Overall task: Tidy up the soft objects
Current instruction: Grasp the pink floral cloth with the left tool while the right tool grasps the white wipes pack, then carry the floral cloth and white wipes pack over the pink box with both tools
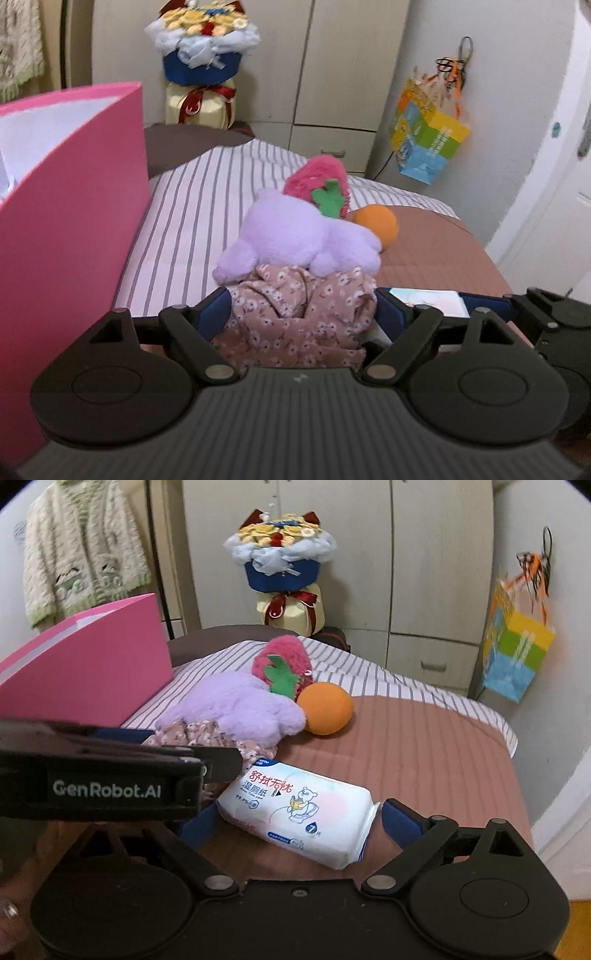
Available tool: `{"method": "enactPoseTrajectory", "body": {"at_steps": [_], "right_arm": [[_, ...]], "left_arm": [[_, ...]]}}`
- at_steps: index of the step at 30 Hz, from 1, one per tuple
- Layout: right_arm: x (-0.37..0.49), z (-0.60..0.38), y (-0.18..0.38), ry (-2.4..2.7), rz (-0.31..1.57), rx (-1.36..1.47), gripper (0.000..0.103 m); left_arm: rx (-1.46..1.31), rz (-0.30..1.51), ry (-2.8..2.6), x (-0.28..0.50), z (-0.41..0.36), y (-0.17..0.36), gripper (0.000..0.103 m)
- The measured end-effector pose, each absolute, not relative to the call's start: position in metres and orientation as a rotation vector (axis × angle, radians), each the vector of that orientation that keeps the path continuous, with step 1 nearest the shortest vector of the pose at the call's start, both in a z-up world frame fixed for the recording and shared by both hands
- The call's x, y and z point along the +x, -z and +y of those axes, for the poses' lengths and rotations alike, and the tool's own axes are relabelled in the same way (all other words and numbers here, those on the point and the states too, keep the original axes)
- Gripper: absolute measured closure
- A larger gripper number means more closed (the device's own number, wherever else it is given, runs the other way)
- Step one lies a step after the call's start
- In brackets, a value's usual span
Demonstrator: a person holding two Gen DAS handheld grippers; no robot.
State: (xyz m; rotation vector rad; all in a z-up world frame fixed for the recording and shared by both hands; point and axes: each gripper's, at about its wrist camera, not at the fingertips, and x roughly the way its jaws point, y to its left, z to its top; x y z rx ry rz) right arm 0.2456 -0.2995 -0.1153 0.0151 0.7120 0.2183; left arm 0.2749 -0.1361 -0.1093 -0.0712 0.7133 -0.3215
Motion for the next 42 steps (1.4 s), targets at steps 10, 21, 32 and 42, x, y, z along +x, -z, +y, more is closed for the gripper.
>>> {"method": "enactPoseTrajectory", "body": {"at_steps": [10, 21, 32, 42], "right_arm": [[0.244, -0.295, 0.119, -0.178, 0.715, -0.013, 0.004], [0.232, -0.291, 0.119, -0.205, 0.660, -0.044, 0.022], [0.206, -0.289, 0.113, -0.179, 0.636, -0.010, 0.023], [0.183, -0.286, 0.109, -0.180, 0.626, -0.008, 0.023]], "left_arm": [[0.001, 0.711, 0.249, 0.272, -0.139, 0.118, 0.020], [0.022, 0.668, 0.199, 0.261, -0.126, 0.118, 0.066], [0.004, 0.635, 0.200, 0.245, -0.121, 0.116, 0.081], [0.035, 0.596, 0.237, 0.213, -0.111, 0.102, 0.081]]}}
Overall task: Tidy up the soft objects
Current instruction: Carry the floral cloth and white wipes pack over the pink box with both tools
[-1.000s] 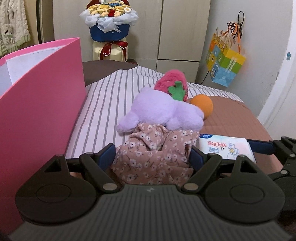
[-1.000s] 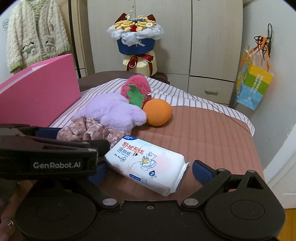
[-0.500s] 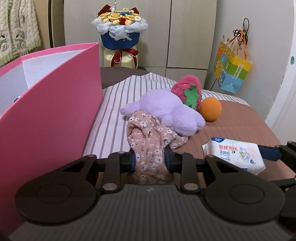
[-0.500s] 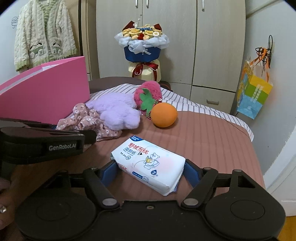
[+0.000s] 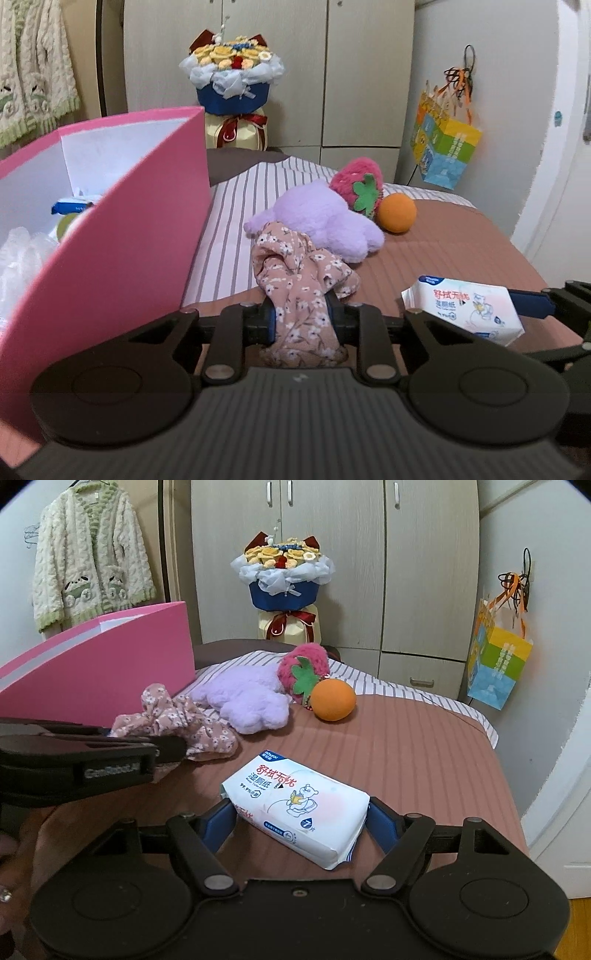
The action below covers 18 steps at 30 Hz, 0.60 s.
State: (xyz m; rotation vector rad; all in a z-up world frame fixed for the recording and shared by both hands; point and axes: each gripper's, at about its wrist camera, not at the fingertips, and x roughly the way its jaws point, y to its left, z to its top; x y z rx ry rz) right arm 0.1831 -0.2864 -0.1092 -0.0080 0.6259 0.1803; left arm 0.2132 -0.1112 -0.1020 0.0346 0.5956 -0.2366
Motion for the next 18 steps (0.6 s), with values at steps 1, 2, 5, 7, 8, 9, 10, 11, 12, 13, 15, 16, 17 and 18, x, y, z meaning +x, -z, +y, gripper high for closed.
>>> {"method": "enactPoseTrajectory", "body": {"at_steps": [1, 2, 5, 7, 8, 9, 10, 11, 12, 13, 15, 16, 17, 18], "right_arm": [[0.181, -0.287, 0.109, -0.180, 0.623, -0.005, 0.023], [0.179, -0.287, 0.108, -0.180, 0.620, 0.000, 0.023], [0.171, -0.286, 0.109, -0.181, 0.618, 0.005, 0.023], [0.165, -0.285, 0.109, -0.180, 0.619, 0.001, 0.023], [0.162, -0.285, 0.109, -0.179, 0.618, -0.004, 0.023], [0.158, -0.284, 0.109, -0.179, 0.617, -0.009, 0.023], [0.154, -0.283, 0.108, -0.180, 0.613, -0.016, 0.023], [0.151, -0.282, 0.107, -0.179, 0.610, -0.021, 0.023], [0.147, -0.282, 0.106, -0.177, 0.608, -0.027, 0.023], [0.144, -0.282, 0.105, -0.176, 0.607, -0.032, 0.023], [0.136, -0.281, 0.103, -0.176, 0.605, -0.043, 0.023], [0.132, -0.280, 0.101, -0.177, 0.606, -0.048, 0.023], [0.129, -0.280, 0.100, -0.177, 0.608, -0.051, 0.023], [0.125, -0.280, 0.098, -0.178, 0.608, -0.052, 0.023]], "left_arm": [[0.037, 0.594, 0.245, 0.210, -0.110, 0.100, 0.081], [0.036, 0.593, 0.255, 0.206, -0.108, 0.098, 0.081], [0.037, 0.574, 0.295, 0.192, -0.103, 0.092, 0.081], [0.037, 0.557, 0.317, 0.182, -0.100, 0.088, 0.081], [0.032, 0.555, 0.329, 0.177, -0.099, 0.087, 0.081], [0.021, 0.553, 0.344, 0.173, -0.096, 0.086, 0.081], [0.013, 0.554, 0.356, 0.169, -0.094, 0.084, 0.081], [0.008, 0.555, 0.366, 0.165, -0.091, 0.083, 0.081], [0.005, 0.555, 0.375, 0.161, -0.090, 0.082, 0.081], [0.003, 0.556, 0.385, 0.157, -0.088, 0.081, 0.081], [0.007, 0.561, 0.402, 0.150, -0.085, 0.079, 0.081], [0.010, 0.563, 0.412, 0.147, -0.083, 0.078, 0.081], [0.012, 0.569, 0.425, 0.143, -0.081, 0.077, 0.081], [0.012, 0.573, 0.435, 0.140, -0.078, 0.075, 0.081]]}}
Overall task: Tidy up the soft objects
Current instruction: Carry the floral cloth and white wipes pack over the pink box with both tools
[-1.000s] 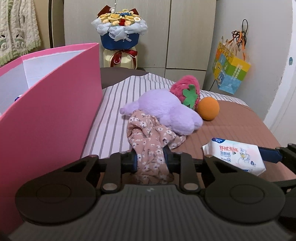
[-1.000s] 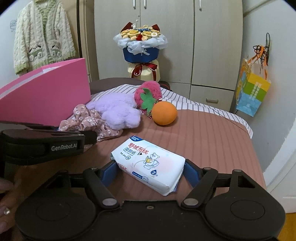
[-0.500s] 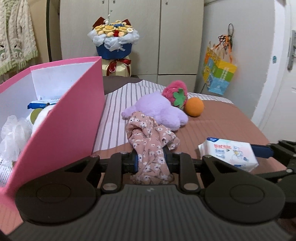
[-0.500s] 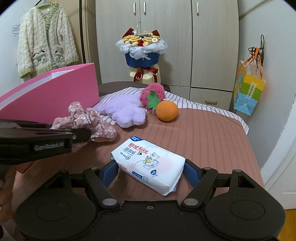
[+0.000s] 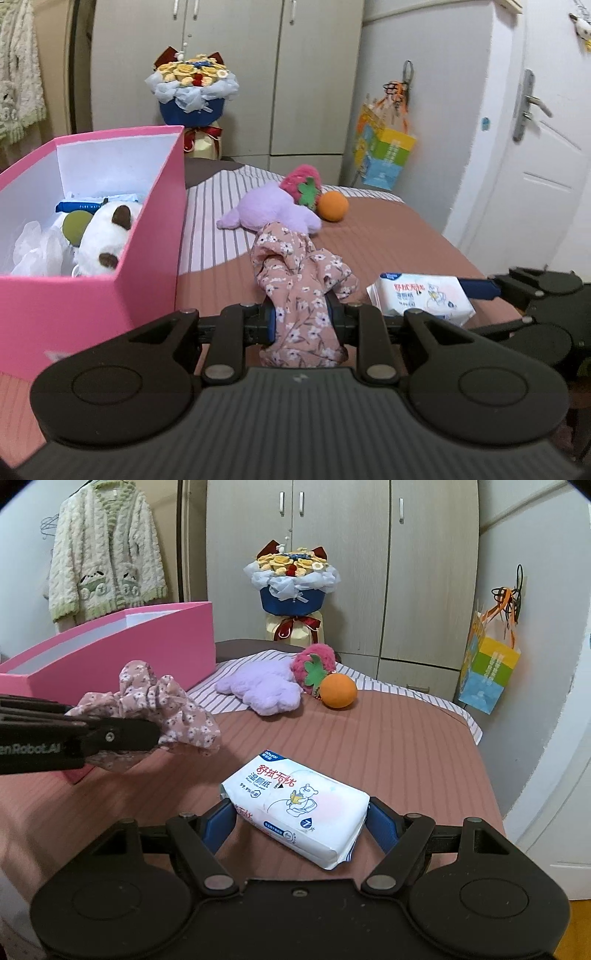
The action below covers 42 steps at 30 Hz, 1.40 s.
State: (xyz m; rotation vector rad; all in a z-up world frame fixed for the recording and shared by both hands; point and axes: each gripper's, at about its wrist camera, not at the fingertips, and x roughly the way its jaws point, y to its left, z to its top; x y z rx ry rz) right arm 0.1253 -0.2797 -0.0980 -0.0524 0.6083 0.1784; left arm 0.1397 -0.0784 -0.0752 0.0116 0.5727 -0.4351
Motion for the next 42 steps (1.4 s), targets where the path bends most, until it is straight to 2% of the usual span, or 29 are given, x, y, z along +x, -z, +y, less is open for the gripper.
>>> {"method": "enactPoseTrajectory", "body": {"at_steps": [8, 20, 27, 34, 42], "right_arm": [[0.104, -0.274, 0.080, -0.200, 0.611, -0.079, 0.023], [0.078, -0.258, 0.034, -0.268, 0.518, -0.170, 0.023], [0.078, -0.241, 0.000, -0.397, 0.581, -0.158, 0.023], [0.089, -0.220, -0.021, -0.542, 0.602, -0.096, 0.023], [0.117, -0.171, -0.036, -0.624, 0.527, -0.118, 0.023]], "left_arm": [[0.057, 0.573, 0.503, 0.115, -0.061, 0.057, 0.081], [0.089, 0.589, 0.553, 0.091, -0.025, 0.014, 0.081], [0.097, 0.664, 0.579, 0.086, 0.004, -0.018, 0.081], [0.075, 0.563, 0.460, 0.087, 0.050, -0.053, 0.081], [0.047, 0.505, 0.382, 0.114, 0.084, -0.062, 0.081]]}}
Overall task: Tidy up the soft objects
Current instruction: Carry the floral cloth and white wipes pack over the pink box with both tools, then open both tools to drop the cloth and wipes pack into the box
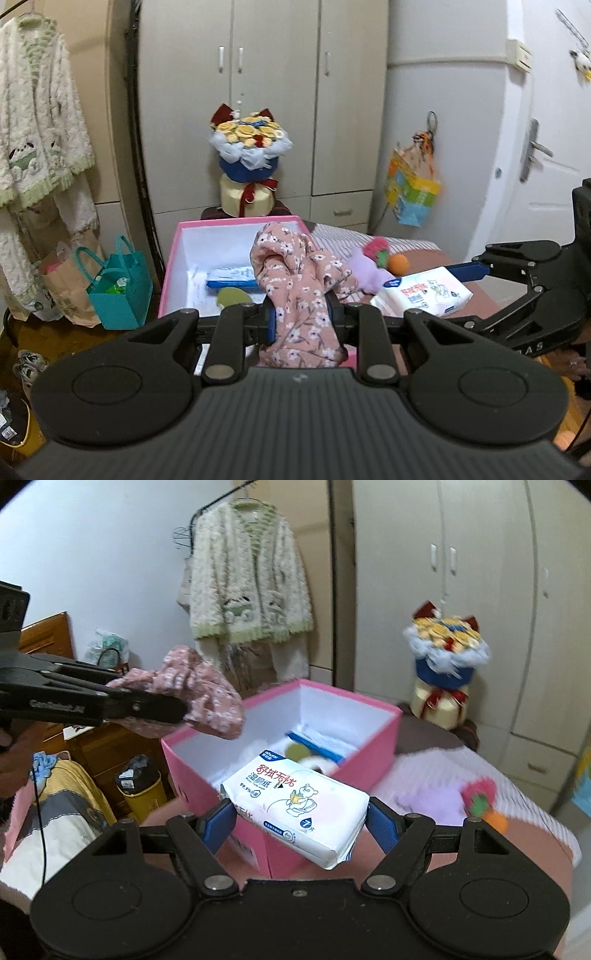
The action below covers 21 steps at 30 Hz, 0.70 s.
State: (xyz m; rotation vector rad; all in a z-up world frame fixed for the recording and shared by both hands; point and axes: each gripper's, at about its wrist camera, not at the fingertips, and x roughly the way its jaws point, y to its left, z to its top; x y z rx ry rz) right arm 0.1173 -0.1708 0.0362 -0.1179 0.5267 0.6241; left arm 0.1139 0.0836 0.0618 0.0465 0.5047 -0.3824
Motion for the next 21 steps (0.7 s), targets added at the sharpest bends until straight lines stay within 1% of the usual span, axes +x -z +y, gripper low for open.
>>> {"method": "enactPoseTrajectory", "body": {"at_steps": [4, 9, 14, 19, 21], "right_arm": [[0.142, -0.146, -0.041, -0.650, 0.515, -0.139, 0.023], [0.181, -0.114, -0.037, -0.662, 0.549, -0.182, 0.023], [0.216, -0.092, -0.023, -0.627, 0.566, -0.296, 0.023], [0.254, -0.083, -0.015, -0.650, 0.630, -0.306, 0.023], [0.265, -0.077, -0.012, -0.631, 0.639, -0.325, 0.023]], "left_arm": [[0.015, 0.510, 0.368, 0.136, 0.097, -0.053, 0.081], [-0.017, 0.553, 0.361, 0.178, 0.109, -0.035, 0.081], [0.029, 0.593, 0.330, 0.208, 0.117, -0.018, 0.081], [0.133, 0.602, 0.328, 0.229, 0.105, -0.005, 0.079], [0.135, 0.618, 0.320, 0.237, 0.102, 0.001, 0.079]]}}
